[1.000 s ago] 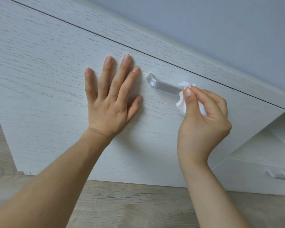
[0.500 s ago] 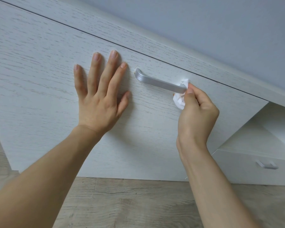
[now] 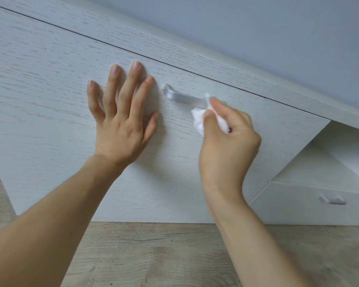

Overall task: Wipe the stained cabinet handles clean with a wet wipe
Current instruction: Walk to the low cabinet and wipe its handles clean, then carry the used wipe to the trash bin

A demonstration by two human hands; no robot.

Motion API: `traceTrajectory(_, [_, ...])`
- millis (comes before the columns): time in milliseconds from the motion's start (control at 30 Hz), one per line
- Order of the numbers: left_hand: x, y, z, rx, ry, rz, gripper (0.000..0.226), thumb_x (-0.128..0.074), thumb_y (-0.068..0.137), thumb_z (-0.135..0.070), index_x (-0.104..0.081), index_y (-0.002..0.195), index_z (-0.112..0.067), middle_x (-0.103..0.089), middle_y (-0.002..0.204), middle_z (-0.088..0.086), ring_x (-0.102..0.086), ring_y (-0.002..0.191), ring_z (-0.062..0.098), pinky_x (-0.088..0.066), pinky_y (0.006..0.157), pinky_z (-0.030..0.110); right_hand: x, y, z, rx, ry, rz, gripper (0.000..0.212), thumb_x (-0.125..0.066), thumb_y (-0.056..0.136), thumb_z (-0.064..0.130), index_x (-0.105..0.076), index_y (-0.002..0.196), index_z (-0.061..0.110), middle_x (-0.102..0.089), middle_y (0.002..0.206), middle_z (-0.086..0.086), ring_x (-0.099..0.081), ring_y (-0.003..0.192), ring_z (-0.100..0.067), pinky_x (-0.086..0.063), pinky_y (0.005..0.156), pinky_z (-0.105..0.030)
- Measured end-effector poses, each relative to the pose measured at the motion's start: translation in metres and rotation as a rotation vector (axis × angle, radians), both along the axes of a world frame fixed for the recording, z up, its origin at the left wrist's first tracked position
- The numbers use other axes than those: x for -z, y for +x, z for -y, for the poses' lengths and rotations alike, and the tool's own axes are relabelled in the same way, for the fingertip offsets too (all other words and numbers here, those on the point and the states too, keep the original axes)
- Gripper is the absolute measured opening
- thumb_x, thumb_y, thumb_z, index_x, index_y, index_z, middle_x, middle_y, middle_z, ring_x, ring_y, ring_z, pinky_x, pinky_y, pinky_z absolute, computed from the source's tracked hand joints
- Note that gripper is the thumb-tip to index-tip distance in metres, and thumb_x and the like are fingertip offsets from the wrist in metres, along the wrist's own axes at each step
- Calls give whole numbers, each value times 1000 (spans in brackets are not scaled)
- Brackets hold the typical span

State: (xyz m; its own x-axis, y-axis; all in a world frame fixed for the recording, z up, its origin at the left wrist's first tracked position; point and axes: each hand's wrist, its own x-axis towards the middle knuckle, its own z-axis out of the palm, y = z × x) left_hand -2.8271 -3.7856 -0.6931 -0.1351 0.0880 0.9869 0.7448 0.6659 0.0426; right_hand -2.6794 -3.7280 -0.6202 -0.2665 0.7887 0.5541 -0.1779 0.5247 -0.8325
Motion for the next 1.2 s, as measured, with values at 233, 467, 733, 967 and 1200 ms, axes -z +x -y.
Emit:
traceTrajectory(233, [-19, -4, 25, 58, 1, -68, 45, -45, 97, -30, -32, 136, -13, -39, 142, 24, -27, 133, 31, -4, 110, 42, -21, -3, 6, -121, 19, -43, 20, -61, 86, 5, -70, 97, 20, -66, 103, 2, -63, 91, -1, -50, 84, -16])
traceTrajectory(467, [-76, 2, 38, 85, -200, -106, 43, -46, 96, -29, -35, 135, -12, -40, 143, 21, -31, 132, 31, -13, 109, 46, -91, -7, -35, -59, 52, -94, 23, -60, 84, 9, -65, 88, 31, -67, 101, 4, -63, 89, -2, -49, 82, -16])
traceTrajectory(733, [-246, 32, 0, -16, -777, 429, 60, -26, 97, -47, -45, 139, -9, -34, 151, 12, -34, 137, 31, -18, 112, 52, -222, 8, -109, -133, -34, 359, 29, -58, 82, 5, -60, 70, 31, -60, 64, 21, -57, 60, 8, -39, 49, -2])
traceTrajectory(967, [-469, 60, -90, 53, -1214, 573, 56, -21, 102, -49, -16, 151, -21, -17, 157, -2, -16, 143, 18, -5, 117, 38, -424, 61, -202, -95, 7, 758, 15, -62, 83, 5, -70, 92, 13, -55, 70, 15, -53, 73, -12, -38, 53, -15])
traceTrajectory(1200, [-680, 133, -198, 142, -1204, 588, 56, -22, 102, -48, -18, 150, -18, -22, 155, 0, -17, 143, 21, -8, 117, 40, -609, 154, -288, 39, 94, 975, 19, -55, 87, 2, -68, 100, 5, -61, 109, -13, -57, 90, -24, -42, 73, -23])
